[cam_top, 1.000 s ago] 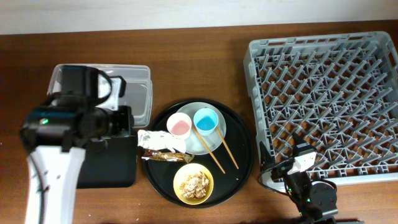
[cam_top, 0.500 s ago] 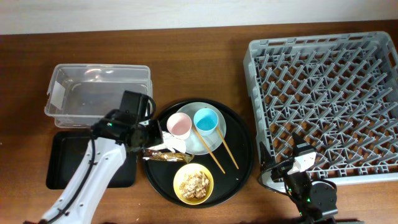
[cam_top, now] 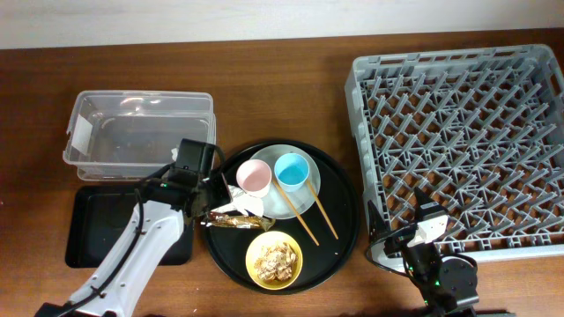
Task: Sort waste into correct bins and load items into the dishwasher rack
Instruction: 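Reach the left gripper to the white tissue and grasp it, then carry the tissue with the left gripper and drop it in the clear bin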
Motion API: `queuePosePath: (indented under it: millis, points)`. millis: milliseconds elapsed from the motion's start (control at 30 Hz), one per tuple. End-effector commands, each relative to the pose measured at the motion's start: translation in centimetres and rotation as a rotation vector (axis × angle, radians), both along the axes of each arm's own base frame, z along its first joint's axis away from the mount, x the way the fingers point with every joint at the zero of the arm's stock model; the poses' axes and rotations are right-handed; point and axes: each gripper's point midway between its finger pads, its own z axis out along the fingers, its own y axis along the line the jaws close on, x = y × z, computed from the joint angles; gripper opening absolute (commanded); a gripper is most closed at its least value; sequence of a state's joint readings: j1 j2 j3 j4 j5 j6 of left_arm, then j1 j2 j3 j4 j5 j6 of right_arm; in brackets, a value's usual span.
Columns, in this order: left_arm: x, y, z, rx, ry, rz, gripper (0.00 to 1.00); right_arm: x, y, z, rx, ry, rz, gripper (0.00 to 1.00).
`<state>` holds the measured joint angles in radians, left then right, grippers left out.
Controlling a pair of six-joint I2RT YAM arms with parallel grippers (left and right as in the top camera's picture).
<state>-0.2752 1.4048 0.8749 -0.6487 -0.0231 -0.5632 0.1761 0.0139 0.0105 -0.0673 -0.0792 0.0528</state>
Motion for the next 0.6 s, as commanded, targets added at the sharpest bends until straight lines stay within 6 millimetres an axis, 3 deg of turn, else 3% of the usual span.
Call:
queuePosePath:
  millis: [0, 567]
  points:
    - [0.1, -0.4, -1.2, 0.034, 0.009, -0.008, 0.52, 0.0, -0.1, -0.2, 0.008, 0.004, -0.001, 0.99]
    - [0.2, 0.1, -6.2, 0.111, 0.121, 0.000, 0.52, 0.0, -0.1, -0.2, 0.008, 0.004, -0.001, 0.99]
